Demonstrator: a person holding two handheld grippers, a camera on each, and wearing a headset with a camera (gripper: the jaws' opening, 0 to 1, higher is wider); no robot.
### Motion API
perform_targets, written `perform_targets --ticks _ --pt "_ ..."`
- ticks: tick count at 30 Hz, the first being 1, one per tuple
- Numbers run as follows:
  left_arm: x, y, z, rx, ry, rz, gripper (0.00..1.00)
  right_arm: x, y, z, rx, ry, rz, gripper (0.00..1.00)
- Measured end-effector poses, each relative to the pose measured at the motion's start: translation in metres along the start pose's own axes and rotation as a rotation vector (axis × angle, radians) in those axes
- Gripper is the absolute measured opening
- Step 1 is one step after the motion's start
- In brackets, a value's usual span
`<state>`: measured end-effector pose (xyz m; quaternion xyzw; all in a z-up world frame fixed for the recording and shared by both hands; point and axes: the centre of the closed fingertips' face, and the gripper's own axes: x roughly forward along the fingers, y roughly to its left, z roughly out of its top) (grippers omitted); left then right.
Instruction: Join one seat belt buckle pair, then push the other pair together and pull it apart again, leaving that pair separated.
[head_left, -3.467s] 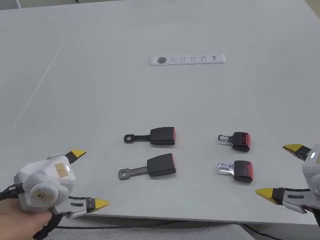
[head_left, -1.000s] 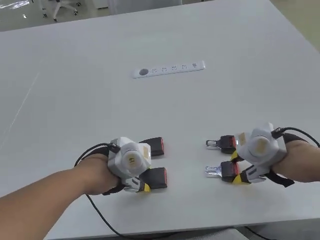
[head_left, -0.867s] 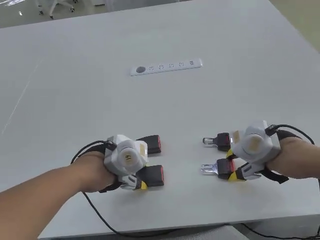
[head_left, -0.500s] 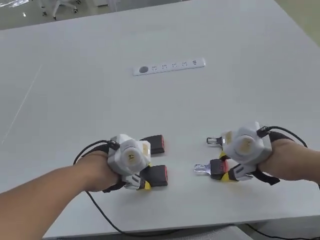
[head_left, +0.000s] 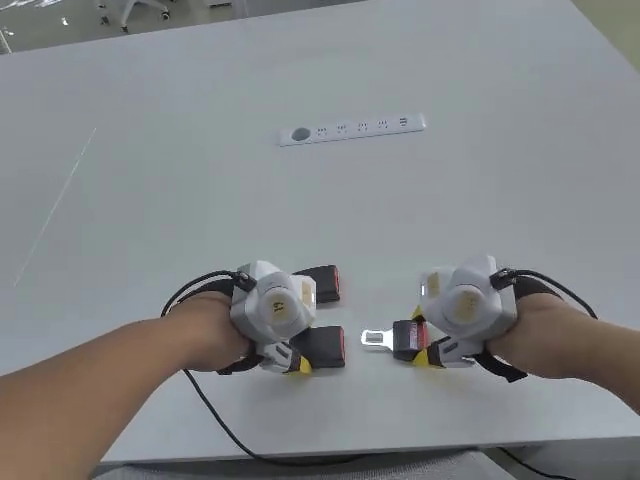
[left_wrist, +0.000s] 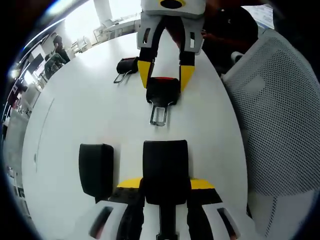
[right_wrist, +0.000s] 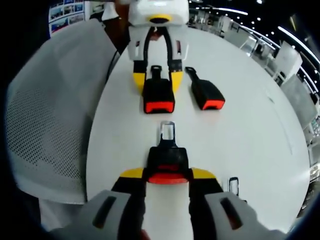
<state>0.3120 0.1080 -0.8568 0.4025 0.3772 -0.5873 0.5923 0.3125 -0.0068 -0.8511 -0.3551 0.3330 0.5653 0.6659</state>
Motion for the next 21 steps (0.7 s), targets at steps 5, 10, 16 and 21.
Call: perform_targets --ticks 5,10,16,21 --pt "0.0 0.0 0.0 0.001 0.002 -0.004 0.33 0.007 0.0 0.011 0.017 -0.012 0.012 0.32" --pt "0.001 0.001 0.001 0.001 0.019 -0.016 0.33 0.008 0.0 0.014 0.01 -0.015 0.013 0.31" --pt "0.001 0.001 0.0 -0.01 0.022 -0.02 0.33 0.01 0.006 0.016 -0.023 0.004 0.028 0.31" --pt "0.002 0.001 -0.001 -0.037 0.026 -0.015 0.33 0.01 0.004 0.017 -0.036 0.011 0.026 0.31"
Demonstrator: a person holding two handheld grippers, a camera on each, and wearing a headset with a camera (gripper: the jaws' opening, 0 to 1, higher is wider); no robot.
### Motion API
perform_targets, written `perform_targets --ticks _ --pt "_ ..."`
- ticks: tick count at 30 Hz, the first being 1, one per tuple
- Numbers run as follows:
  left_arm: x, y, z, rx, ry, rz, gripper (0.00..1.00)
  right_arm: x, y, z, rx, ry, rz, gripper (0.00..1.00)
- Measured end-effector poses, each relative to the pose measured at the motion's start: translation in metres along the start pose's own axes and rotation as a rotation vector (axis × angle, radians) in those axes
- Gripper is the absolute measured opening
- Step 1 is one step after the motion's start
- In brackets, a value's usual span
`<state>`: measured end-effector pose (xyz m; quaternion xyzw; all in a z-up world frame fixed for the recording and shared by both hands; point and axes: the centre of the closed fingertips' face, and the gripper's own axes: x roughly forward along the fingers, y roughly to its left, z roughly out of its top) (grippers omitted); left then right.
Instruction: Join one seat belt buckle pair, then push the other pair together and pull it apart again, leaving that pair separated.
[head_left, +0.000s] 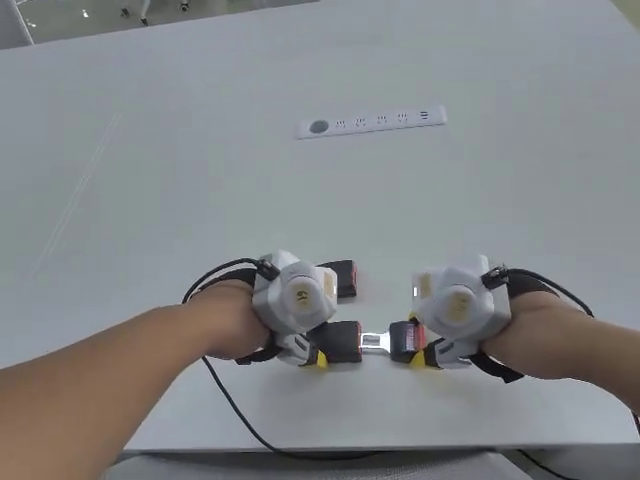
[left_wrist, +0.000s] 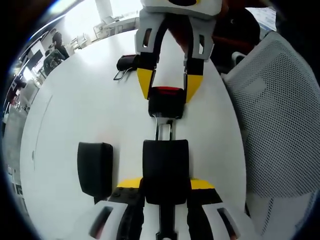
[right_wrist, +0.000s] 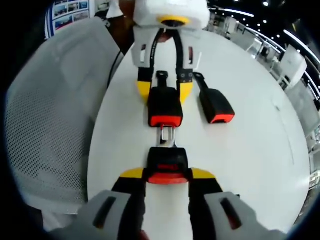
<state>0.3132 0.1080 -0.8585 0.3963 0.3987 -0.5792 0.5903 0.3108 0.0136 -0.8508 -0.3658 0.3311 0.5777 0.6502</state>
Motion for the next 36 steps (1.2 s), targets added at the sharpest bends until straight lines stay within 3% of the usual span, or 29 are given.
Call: perform_targets --ticks 20,36 --pt "-0.001 0.001 0.0 0.006 -0.025 0.006 0.33 0.007 0.0 0.011 0.023 -0.022 0.021 0.31" --pt "0.0 0.001 0.0 0.021 -0.018 -0.004 0.32 0.011 -0.002 0.016 0.022 -0.001 0.02 0.29"
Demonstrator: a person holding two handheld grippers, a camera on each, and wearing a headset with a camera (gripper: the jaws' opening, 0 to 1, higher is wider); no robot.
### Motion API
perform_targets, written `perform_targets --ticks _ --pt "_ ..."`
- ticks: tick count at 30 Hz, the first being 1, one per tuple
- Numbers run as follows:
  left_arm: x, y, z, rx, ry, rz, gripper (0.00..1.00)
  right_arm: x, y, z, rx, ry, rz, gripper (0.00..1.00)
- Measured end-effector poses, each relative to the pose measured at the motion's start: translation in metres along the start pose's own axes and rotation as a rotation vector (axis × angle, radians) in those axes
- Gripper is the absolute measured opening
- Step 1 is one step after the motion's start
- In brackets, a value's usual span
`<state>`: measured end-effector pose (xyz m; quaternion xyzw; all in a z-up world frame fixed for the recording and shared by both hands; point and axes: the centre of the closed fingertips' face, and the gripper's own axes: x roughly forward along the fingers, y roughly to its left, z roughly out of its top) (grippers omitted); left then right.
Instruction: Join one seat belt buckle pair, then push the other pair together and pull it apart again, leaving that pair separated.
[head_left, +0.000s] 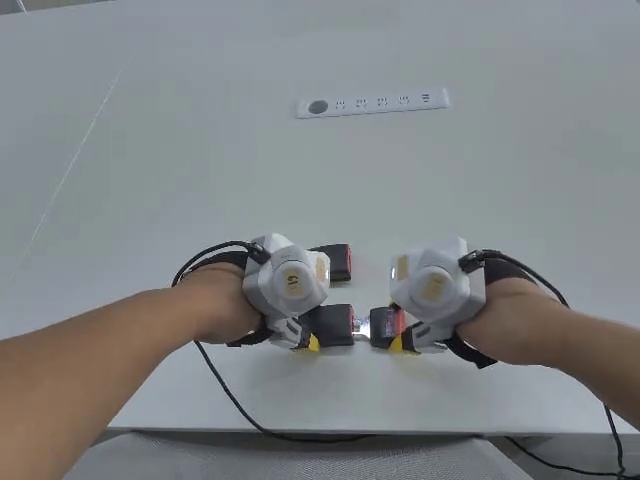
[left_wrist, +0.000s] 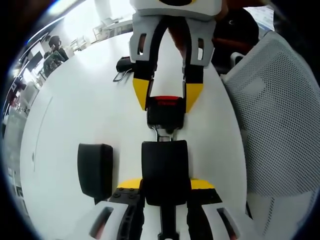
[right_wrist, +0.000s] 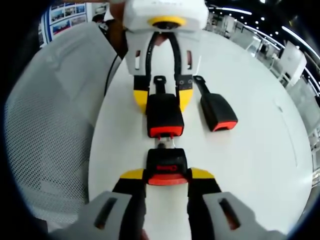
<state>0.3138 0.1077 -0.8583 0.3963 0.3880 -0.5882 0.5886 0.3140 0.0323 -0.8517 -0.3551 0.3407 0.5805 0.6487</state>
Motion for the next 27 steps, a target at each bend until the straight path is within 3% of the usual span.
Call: perform_targets --ticks 16,21,27 --pt "0.001 0.0 0.0 0.011 0.013 -0.006 0.32 0.007 -0.002 0.011 -0.007 -0.006 0.01 0.28" --pt "0.0 0.001 0.0 0.013 0.014 -0.003 0.32 0.01 -0.001 0.012 0.037 -0.008 -0.005 0.28" --pt "-0.001 0.0 0.0 0.003 -0.011 -0.004 0.32 0.01 -0.001 0.014 0.023 -0.03 0.001 0.29"
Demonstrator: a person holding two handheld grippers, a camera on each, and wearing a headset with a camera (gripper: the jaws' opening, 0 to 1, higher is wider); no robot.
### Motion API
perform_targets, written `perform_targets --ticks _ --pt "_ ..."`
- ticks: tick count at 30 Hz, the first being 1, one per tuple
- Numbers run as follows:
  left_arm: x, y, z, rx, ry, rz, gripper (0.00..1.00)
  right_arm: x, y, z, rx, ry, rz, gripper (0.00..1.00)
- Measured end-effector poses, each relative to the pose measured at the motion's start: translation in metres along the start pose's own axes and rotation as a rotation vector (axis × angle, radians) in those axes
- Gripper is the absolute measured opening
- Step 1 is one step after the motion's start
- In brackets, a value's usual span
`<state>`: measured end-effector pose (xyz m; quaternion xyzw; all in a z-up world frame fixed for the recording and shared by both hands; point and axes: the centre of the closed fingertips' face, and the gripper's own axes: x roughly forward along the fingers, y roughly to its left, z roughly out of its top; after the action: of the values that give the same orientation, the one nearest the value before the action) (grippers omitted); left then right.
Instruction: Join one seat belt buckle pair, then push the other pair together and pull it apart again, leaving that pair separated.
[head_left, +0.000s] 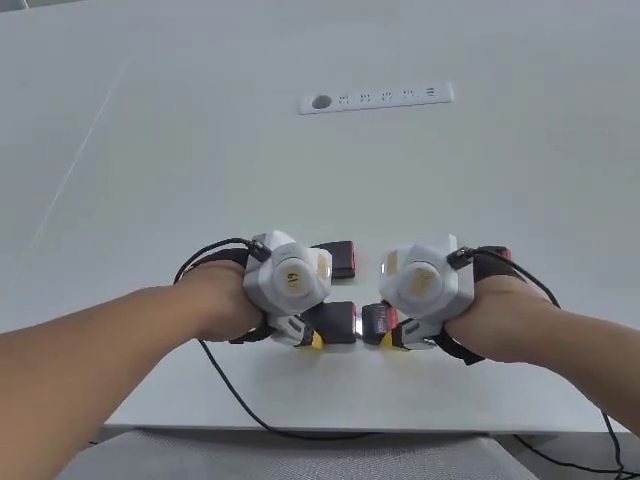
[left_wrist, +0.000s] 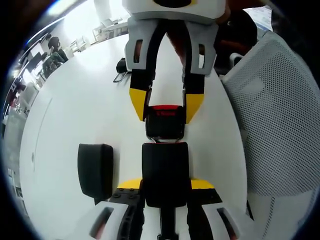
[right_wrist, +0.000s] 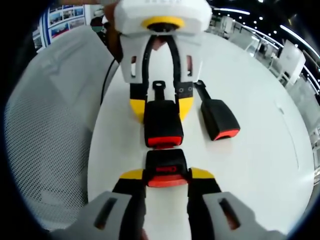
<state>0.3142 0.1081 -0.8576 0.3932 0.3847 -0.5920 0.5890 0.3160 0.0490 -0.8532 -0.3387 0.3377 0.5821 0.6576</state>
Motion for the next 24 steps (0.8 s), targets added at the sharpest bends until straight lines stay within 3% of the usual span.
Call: perform_targets --ticks 4,13,24 --pt "-0.0003 -0.0008 0.0003 -0.011 0.002 0.007 0.32 -0.0008 0.0007 -0.0008 -0.003 -0.008 -0.004 0.29" --pt "-0.0013 0.0009 -0.0006 -0.035 -0.048 0.013 0.32 -0.005 0.0008 -0.0015 0.007 -0.064 -0.009 0.29" --pt "-0.0015 0.0012 -0.0007 -0.029 -0.055 0.013 0.32 -0.0059 0.0016 -0.0016 0.026 -0.094 -0.01 0.29"
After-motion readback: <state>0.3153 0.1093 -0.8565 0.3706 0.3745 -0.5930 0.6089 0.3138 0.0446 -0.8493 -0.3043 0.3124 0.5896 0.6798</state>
